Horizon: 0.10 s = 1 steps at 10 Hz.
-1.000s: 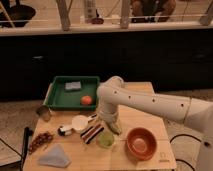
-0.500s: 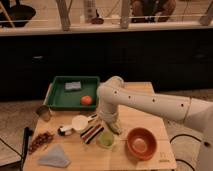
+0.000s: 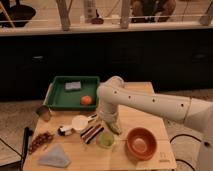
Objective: Place eraser in plastic cup
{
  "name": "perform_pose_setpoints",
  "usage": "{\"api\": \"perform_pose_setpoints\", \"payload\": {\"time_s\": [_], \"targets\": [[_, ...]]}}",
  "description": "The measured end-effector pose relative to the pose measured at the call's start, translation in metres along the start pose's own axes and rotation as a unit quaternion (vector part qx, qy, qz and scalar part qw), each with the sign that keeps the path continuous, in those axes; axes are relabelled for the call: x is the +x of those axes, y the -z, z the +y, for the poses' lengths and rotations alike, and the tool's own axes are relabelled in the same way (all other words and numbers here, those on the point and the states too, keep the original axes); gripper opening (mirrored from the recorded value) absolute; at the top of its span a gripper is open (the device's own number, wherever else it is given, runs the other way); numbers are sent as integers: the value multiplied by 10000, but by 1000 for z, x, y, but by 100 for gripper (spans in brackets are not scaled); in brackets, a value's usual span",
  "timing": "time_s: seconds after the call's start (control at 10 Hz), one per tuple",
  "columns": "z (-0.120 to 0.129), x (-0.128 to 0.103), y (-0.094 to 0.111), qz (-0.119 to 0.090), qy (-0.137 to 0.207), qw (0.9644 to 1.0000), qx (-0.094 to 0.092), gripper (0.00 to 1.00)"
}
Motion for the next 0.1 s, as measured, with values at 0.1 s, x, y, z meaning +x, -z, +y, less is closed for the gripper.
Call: {"api": "perform_pose_setpoints", "payload": {"time_s": [0.1], "targets": [[0,0,0,1,0,10000,0,80]]}}
